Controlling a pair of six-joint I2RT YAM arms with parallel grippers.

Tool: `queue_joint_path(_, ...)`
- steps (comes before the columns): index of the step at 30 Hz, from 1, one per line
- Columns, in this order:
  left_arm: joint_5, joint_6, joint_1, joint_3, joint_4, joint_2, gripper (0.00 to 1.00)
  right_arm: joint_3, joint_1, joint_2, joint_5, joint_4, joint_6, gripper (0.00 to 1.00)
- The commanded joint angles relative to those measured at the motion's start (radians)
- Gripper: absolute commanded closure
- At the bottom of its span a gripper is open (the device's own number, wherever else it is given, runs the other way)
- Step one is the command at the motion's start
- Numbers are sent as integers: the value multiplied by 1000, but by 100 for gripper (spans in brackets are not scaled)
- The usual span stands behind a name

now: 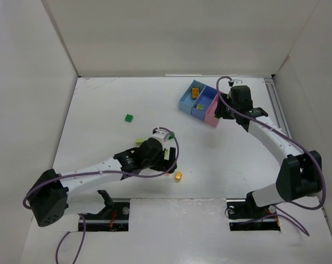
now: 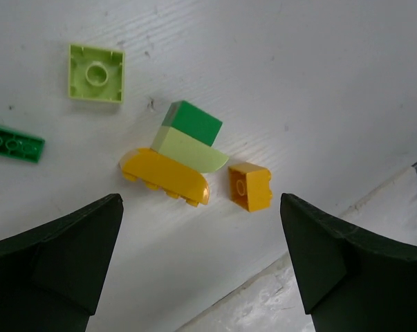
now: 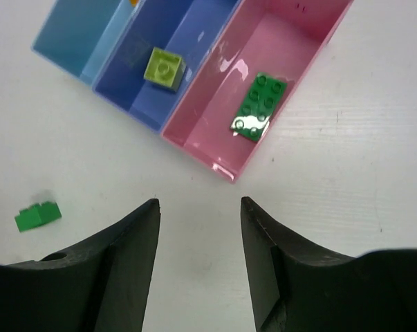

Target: Sort the legos into containers by color

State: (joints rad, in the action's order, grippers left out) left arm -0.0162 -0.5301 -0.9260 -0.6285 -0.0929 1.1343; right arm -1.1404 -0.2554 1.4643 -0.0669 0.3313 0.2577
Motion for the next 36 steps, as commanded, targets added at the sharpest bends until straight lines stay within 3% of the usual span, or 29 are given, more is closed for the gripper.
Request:
queue_joint_path(1, -94, -65, -66, -11, -89, 34, 3, 59, -28, -64, -31, 14, -15, 44)
queue_joint_path(6, -183, -56, -112, 21, -93, 35, 0, 117, -47, -108, -31, 14, -40, 44)
queue_joint_path(11, -182, 7, -112, 42, 5, 73, 0, 108, -58, -108, -31, 34, -50, 44)
queue_joint_path(36, -200, 154, -112, -62, 88, 303, 6, 50, -76, -78, 12, 84, -101, 46)
